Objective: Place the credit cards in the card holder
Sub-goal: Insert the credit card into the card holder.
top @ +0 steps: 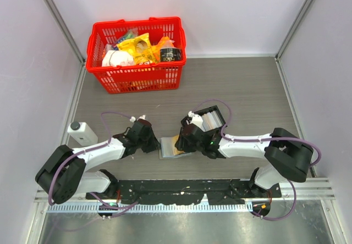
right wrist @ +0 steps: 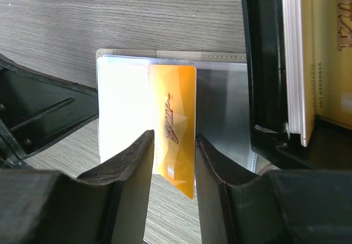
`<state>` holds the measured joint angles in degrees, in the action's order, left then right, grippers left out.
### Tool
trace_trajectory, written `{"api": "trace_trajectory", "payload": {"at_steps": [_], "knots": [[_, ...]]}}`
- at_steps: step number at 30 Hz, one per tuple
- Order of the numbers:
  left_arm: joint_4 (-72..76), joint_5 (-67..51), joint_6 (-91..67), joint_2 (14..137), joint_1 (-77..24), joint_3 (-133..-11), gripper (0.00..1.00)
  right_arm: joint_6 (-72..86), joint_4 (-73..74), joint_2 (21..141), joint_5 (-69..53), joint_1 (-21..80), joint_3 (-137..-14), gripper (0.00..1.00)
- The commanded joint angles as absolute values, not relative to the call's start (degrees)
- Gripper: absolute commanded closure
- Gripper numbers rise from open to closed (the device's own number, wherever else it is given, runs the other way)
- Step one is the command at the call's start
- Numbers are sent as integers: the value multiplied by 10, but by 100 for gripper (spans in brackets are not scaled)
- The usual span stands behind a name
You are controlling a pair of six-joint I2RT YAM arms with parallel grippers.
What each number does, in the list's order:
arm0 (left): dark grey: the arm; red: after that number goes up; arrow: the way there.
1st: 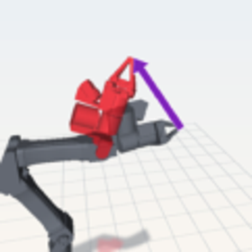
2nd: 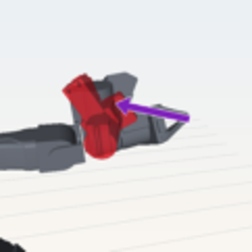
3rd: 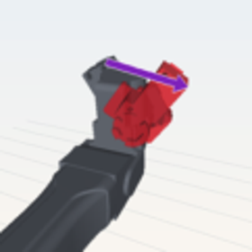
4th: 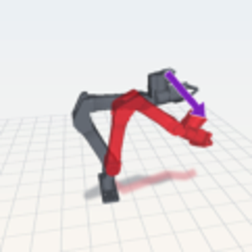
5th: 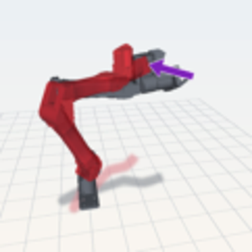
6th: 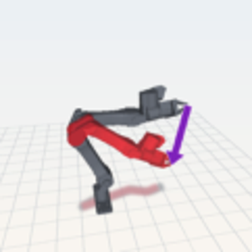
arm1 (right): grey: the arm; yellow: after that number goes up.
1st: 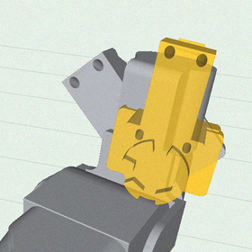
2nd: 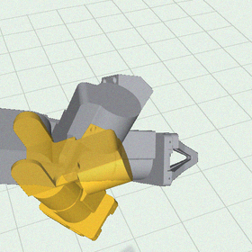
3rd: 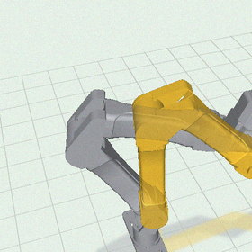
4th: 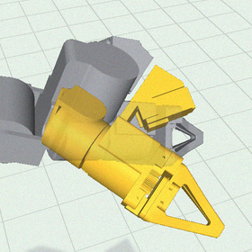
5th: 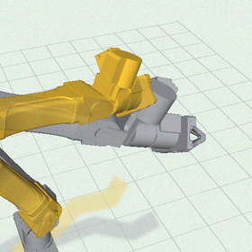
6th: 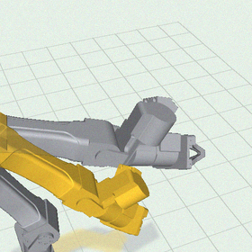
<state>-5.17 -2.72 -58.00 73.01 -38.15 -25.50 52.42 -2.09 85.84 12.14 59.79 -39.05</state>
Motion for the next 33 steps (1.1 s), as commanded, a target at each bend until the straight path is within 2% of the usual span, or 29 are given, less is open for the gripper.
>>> {"api": "trace_trajectory", "payload": {"at_steps": [1,4,10,12,24,33], "knots": [[-129,7,-551,758,-382,-231,100,527,-37,829,144,594,-385,61],[-129,7,-551,758,-383,-232,100,526,-40,822,148,592,-381,64],[-127,4,-549,765,-382,-234,100,527,-69,831,112,579,-370,95],[-126,4,-549,766,-383,-233,100,529,-69,836,105,579,-371,99],[-117,11,-558,767,-382,-217,100,613,-180,841,79,579,-289,99],[-107,11,-560,774,-383,-207,100,602,-192,882,62,577,-297,99]]}}
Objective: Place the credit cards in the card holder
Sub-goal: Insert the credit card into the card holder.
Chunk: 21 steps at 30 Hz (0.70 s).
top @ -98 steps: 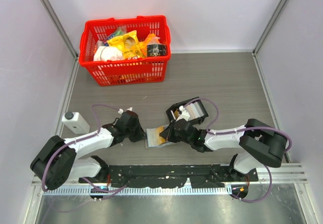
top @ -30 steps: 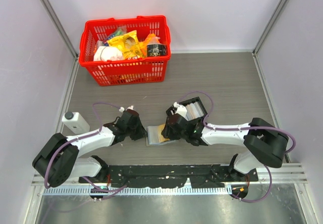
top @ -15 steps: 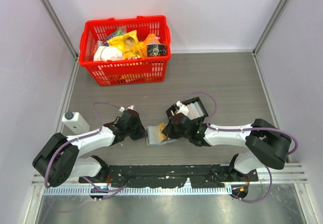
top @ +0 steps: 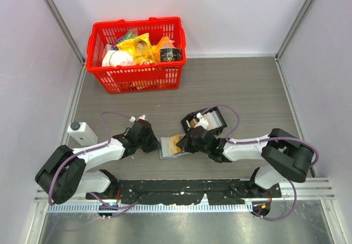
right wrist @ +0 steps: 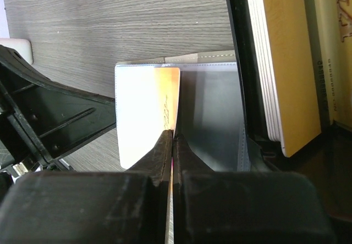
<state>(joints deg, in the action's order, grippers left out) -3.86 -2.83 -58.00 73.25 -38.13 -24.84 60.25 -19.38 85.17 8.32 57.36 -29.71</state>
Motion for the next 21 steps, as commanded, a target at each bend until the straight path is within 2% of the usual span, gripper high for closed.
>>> {"api": "trace_trajectory", "payload": {"at_steps": [1,7,9,15,21], "knots": [[-106,11,-561,774,-383,-207,100,603,-188,883,61,577,-297,99],[-104,11,-562,775,-382,-208,100,589,-164,889,47,583,-308,95],[-104,12,-561,776,-382,-211,100,578,-131,891,57,585,-323,87],[-109,14,-558,777,-383,-214,100,535,-10,868,135,585,-388,72],[-110,14,-557,775,-382,-212,100,510,32,879,151,586,-417,68]]}}
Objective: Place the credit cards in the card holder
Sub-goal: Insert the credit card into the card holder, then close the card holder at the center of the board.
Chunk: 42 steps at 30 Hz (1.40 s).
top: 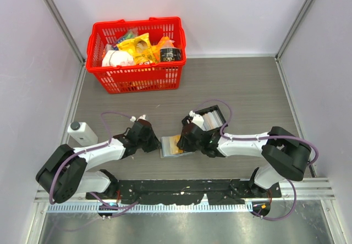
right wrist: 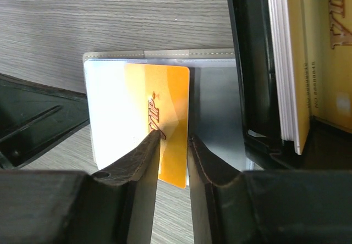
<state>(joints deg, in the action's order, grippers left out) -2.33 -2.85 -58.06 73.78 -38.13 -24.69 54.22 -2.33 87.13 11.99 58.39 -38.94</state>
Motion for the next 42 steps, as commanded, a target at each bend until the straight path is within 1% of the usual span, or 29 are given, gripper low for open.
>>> {"api": "trace_trajectory", "payload": {"at_steps": [1,4,9,14,20,29,30,34,35,42], "knots": [[-112,16,-556,774,-384,-213,100,509,47,882,156,586,-420,68],[-110,15,-557,774,-383,-212,100,506,63,885,170,586,-427,66],[-108,11,-555,773,-383,-214,100,500,6,894,127,586,-417,63],[-110,8,-553,775,-382,-218,100,497,-46,917,65,586,-422,63],[-113,9,-553,771,-383,-219,100,497,-118,908,38,586,-408,63],[-113,5,-548,775,-382,-225,100,475,-146,936,9,585,-428,63],[-116,5,-546,776,-384,-228,100,476,-149,938,-13,586,-428,63],[-148,14,-535,766,-383,-239,100,467,-130,912,-2,586,-427,63],[-158,14,-533,762,-383,-243,100,464,-124,902,23,586,-426,63],[-234,29,-527,707,-383,-262,100,436,-33,807,92,585,-424,63]]}}
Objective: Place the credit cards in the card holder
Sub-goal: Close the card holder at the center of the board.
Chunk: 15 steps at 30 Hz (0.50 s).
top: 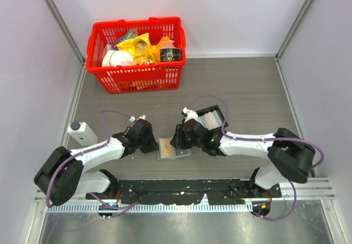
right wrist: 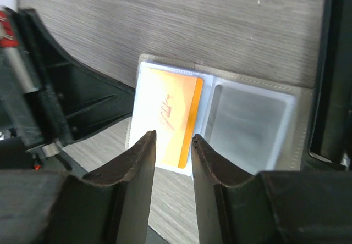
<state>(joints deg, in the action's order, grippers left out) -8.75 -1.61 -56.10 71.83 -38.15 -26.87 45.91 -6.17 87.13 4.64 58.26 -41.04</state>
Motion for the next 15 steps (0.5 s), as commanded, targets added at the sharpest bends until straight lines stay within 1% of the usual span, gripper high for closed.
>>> {"api": "trace_trajectory", "payload": {"at_steps": [1,6,11,15], "knots": [[-246,30,-526,701,-383,-268,100,432,-19,795,97,585,-422,63],[-309,33,-521,665,-382,-290,100,425,19,761,105,586,-412,63],[-396,64,-519,643,-382,-326,100,426,43,734,102,586,-410,63],[-420,68,-522,629,-384,-338,100,421,63,733,98,587,-415,62]]}}
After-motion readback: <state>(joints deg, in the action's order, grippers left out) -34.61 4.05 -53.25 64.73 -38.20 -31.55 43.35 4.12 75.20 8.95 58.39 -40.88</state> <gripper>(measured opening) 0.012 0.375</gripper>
